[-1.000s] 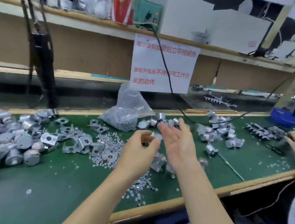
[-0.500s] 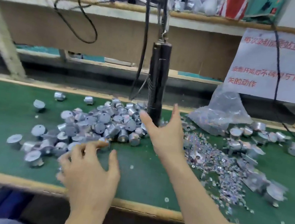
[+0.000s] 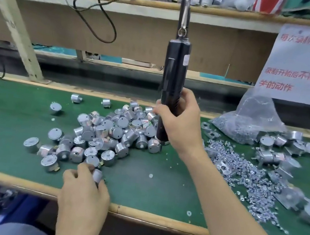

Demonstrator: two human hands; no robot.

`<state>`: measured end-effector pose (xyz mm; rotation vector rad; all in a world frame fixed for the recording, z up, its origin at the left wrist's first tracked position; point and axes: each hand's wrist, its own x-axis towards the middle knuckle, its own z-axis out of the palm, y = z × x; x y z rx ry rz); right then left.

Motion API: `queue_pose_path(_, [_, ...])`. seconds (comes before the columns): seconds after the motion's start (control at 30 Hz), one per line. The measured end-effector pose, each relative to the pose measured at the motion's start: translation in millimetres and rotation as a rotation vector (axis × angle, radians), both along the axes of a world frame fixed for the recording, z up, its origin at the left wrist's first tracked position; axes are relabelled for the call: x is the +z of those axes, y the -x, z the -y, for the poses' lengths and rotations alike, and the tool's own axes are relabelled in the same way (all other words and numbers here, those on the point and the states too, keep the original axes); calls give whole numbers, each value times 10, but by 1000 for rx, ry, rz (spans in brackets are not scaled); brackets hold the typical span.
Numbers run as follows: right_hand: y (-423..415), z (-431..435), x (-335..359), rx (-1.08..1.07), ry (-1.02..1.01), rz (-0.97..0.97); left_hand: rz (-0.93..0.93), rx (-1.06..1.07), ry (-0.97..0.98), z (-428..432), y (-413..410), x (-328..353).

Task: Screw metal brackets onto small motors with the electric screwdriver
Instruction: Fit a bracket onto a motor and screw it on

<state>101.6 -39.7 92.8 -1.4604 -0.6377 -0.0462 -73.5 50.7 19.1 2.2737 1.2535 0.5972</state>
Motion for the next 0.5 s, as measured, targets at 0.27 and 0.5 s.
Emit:
queue_pose_path(0.27, [-375,360,108,82,-95,-50,105,-535,-192,470,-426,-14])
queue_pose_path(0.5, [-627,524,37,146,-112,-113,54,-824,-281,489,-844,-185])
